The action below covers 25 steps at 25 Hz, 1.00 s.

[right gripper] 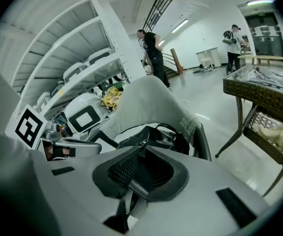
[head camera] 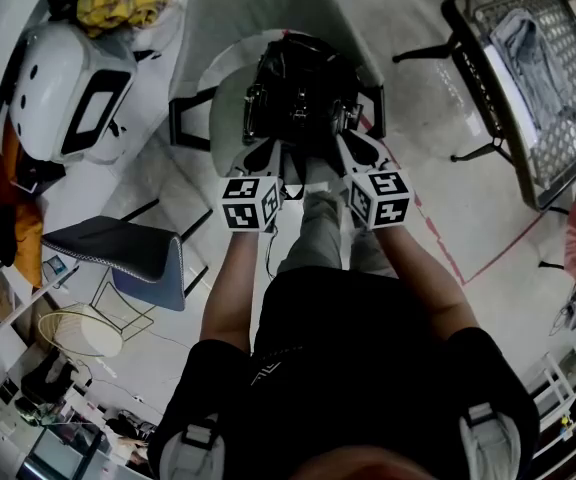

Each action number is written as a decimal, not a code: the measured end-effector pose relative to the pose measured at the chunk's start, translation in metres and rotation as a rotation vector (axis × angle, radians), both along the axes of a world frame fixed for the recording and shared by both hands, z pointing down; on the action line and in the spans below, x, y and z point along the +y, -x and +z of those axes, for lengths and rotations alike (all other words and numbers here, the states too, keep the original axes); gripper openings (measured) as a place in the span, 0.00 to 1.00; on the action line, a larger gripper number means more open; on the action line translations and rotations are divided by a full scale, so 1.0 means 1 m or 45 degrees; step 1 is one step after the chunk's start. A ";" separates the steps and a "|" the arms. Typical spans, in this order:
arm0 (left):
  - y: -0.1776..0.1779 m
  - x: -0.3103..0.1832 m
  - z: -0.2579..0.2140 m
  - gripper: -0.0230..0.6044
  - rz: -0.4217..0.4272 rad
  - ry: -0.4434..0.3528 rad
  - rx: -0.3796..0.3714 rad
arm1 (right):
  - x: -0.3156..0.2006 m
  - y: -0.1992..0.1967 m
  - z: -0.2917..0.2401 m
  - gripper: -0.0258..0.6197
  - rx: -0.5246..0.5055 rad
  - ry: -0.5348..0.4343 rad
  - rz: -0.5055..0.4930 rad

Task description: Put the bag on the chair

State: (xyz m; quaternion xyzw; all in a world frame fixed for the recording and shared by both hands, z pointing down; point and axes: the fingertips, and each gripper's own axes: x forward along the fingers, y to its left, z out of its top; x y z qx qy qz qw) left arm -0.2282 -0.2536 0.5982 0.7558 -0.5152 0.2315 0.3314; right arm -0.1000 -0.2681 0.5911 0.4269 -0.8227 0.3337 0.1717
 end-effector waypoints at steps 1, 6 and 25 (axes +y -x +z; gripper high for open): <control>-0.003 0.002 -0.004 0.06 -0.011 -0.001 0.012 | 0.002 0.000 -0.004 0.13 -0.003 -0.006 -0.010; -0.021 0.013 -0.029 0.06 -0.028 -0.022 0.045 | 0.015 -0.002 -0.024 0.13 -0.027 -0.036 -0.070; -0.107 0.085 -0.100 0.06 -0.018 -0.125 0.078 | 0.084 -0.052 -0.094 0.13 -0.104 -0.129 -0.180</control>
